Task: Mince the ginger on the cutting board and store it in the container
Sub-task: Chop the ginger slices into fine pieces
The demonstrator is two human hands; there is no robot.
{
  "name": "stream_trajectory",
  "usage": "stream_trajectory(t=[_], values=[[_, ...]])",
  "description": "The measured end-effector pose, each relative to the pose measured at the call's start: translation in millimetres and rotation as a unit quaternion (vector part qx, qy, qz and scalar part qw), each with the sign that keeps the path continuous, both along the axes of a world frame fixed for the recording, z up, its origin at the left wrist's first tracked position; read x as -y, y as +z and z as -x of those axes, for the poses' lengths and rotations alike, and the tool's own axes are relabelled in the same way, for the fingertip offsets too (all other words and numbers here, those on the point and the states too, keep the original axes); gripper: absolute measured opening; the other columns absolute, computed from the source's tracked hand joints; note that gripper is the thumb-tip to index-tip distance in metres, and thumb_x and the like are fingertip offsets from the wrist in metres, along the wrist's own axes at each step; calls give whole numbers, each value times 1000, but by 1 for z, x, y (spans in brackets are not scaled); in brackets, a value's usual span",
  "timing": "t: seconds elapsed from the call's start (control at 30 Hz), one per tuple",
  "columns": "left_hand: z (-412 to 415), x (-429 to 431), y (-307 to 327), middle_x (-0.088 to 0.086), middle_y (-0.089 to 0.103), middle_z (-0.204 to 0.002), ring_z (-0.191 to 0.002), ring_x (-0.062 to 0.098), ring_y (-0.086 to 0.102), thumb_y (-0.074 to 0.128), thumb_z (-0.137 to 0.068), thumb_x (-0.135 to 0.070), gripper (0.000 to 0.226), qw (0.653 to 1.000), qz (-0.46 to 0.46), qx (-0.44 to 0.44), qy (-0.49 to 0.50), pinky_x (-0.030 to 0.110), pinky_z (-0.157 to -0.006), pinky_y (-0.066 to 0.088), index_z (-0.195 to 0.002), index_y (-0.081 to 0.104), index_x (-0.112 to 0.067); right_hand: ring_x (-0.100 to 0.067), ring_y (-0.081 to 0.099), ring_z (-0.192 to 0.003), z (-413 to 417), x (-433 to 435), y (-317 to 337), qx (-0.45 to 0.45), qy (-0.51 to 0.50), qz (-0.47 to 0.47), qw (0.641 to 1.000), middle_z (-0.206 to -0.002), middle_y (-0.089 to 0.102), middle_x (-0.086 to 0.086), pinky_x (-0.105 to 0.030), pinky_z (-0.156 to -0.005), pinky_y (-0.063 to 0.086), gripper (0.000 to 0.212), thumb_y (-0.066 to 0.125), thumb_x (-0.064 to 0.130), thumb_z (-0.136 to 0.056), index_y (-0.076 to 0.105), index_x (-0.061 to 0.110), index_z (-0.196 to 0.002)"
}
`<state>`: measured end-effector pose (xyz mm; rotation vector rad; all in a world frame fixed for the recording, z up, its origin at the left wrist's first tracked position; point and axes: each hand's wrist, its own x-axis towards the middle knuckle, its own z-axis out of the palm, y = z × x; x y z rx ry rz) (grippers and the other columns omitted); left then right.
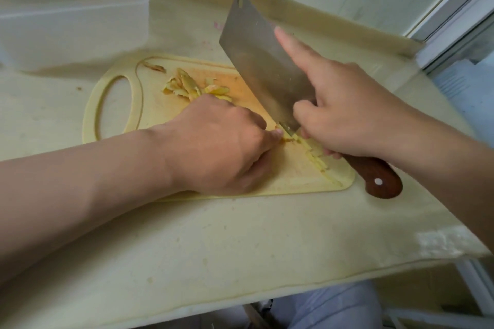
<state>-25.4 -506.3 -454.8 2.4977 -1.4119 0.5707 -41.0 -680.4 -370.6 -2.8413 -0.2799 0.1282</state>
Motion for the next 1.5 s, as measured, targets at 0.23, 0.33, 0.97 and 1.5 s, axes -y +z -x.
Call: stream_trajectory(t=[0.23, 0.33, 0.97, 1.5], values=[[-2, -2, -2, -1, 58, -66, -55, 36, 58, 20, -95, -38, 58, 1000, 2, 3, 1, 26, -45, 31, -99, 74, -16, -27, 61, -47, 49, 22, -10, 48, -46, -46, 997, -64, 69, -15, -43, -54, 53, 96, 52, 11, -97, -1, 70, -151], [-1, -2, -3, -1, 57, -67, -56, 36, 58, 19, -95, -39, 58, 1000, 2, 13, 5, 25, -47, 28, -99, 73, -16, -21, 60, -48, 45, 22, -6, 31, -16, -3, 999, -63, 69, -11, -39, -59, 51, 95, 51, 14, -96, -3, 70, -151], [-2, -1, -2, 0, 56, -65, -53, 36, 57, 25, -96, -36, 53, 1000, 5, -5, -1, 26, -43, 34, -98, 73, -14, -29, 63, -49, 45, 21, -10, 32, -51, -51, 997, -68, 70, -17, -42, -54, 56, 97, 52, 11, -99, -2, 75, -147], [-3, 0, -4, 0, 58, -66, -54, 36, 59, 25, -96, -38, 54, 1000, 9, 6, -2, 26, -45, 32, -106, 73, -16, -18, 64, -40, 10, 6, 7, -64, -12, 9, 998, -64, 71, -6, -38, -46, 60, 96, 48, 7, -95, 0, 63, -157]])
